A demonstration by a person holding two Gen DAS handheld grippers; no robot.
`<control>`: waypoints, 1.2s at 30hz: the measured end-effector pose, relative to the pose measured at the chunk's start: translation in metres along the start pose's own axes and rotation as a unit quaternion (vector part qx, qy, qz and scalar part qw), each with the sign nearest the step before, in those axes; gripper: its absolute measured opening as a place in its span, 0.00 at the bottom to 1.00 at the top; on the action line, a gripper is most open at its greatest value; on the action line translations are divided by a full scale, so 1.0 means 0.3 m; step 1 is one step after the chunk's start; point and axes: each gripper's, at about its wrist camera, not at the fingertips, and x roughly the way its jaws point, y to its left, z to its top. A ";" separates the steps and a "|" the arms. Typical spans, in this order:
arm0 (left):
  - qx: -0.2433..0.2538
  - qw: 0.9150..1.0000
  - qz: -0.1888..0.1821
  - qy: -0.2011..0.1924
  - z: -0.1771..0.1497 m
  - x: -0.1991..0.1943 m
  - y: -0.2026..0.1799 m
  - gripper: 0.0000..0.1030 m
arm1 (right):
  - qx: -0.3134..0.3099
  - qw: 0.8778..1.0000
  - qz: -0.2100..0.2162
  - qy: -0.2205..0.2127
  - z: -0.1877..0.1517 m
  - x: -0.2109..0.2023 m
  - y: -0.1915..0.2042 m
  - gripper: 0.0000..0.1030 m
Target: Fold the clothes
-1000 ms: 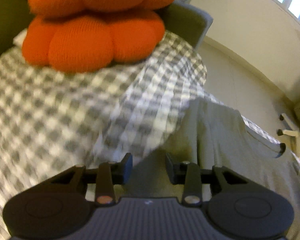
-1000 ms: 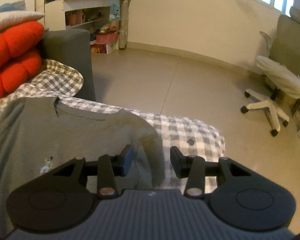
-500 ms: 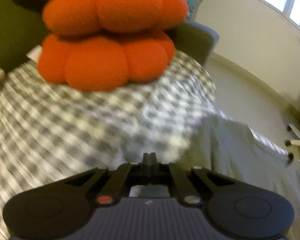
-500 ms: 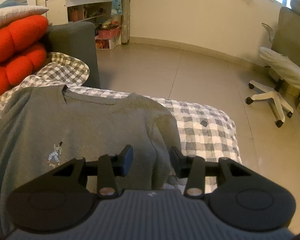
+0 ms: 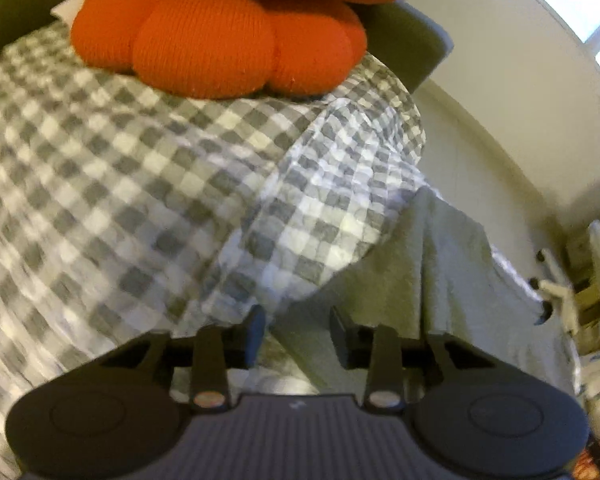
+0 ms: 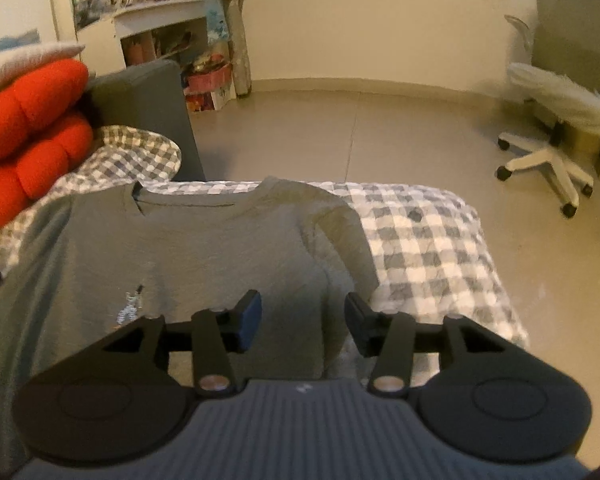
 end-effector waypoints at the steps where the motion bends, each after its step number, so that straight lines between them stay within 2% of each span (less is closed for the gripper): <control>1: -0.002 1.000 0.000 -0.001 -0.006 0.000 -0.004 0.19 | 0.009 1.000 0.003 -0.002 -0.009 -0.003 -0.001 0.49; 4: 0.005 1.000 0.006 -0.017 -0.023 -0.008 -0.021 0.02 | 0.035 0.999 0.012 -0.004 -0.039 -0.008 -0.006 0.49; 9: 0.041 0.996 0.042 -0.063 -0.006 -0.051 -0.051 0.02 | 0.036 0.999 0.011 -0.003 -0.065 -0.010 -0.017 0.49; 13: 0.065 0.988 0.089 -0.111 0.060 -0.088 -0.053 0.01 | 0.032 0.999 0.006 -0.008 -0.058 -0.014 -0.032 0.49; 18: 0.073 0.980 0.124 -0.138 0.159 -0.105 -0.036 0.01 | 0.028 1.000 0.004 -0.006 -0.051 -0.007 -0.056 0.49; 24: 0.106 0.969 0.166 -0.152 0.215 -0.086 -0.050 0.01 | 0.019 1.000 0.006 0.000 -0.030 -0.006 -0.108 0.49; 29: 0.108 0.962 0.194 -0.158 0.239 -0.043 -0.030 0.01 | 0.018 1.000 0.007 0.006 -0.012 0.002 -0.159 0.49; 34: 0.106 0.970 0.189 -0.113 0.203 0.047 -0.006 0.02 | 0.043 0.999 0.008 0.015 0.007 0.033 -0.238 0.50; 36: 0.105 0.971 0.187 -0.110 0.170 0.062 -0.014 0.04 | 0.066 0.997 0.014 0.025 0.009 0.065 -0.274 0.51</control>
